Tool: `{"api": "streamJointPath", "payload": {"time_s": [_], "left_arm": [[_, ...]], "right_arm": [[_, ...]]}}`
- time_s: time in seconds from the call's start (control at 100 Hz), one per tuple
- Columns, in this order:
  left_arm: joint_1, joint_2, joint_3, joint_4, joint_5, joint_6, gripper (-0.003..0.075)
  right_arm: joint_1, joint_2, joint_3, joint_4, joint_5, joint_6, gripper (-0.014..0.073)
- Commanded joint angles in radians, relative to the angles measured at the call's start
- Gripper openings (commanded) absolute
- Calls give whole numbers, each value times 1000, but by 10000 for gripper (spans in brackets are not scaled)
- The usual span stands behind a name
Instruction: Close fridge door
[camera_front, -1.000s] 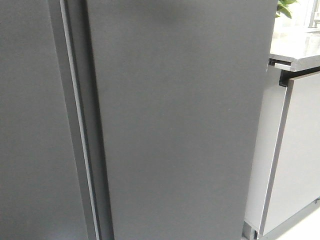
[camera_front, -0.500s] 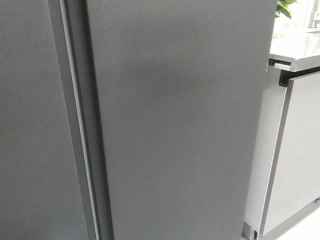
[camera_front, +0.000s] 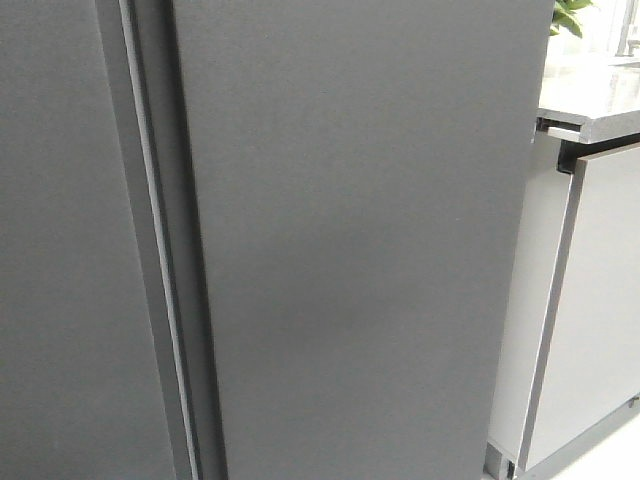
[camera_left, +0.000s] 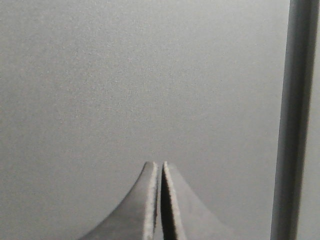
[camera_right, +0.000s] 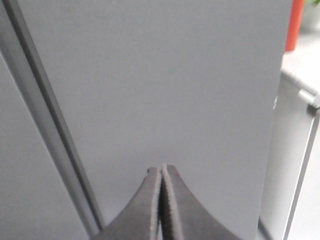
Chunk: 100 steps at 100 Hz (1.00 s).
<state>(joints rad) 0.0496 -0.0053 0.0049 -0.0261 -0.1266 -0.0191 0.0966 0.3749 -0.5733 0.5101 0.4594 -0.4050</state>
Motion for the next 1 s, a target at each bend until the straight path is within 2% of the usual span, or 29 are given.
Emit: {"api": "streamJointPath", "payload": {"time_s": [0.0,0.41,0.51,0.64,0.76,0.87,0.99], "left_arm": [[-1,-20,35,-4,-73,-4,-20],[-1,-20,35,-4,-73,-4,-20],[-1,-20,35,-4,-73,-4,-20],[-1,-20,35,-4,-73,-4,-20],[-1,-20,35,-4,-73,-4,-20],[-1,-20,35,-4,-73,-4,-20],[-1,-20,35,-4,-73,-4,-20]], "right_arm": [[-5,-36,15,27,-73,0,-46],[-5,-48,70,24,-36,0,-46],[-9,-68,88,-46,-79,-11,-46],[-81,-156,189,-49,-167,-11,-46],[-144,-258,319,-41,-240,-11,-46],[-147,-334,444,-41,-340,-11,-46],[-147,-393,554,29,-438,-11,-46]]}}
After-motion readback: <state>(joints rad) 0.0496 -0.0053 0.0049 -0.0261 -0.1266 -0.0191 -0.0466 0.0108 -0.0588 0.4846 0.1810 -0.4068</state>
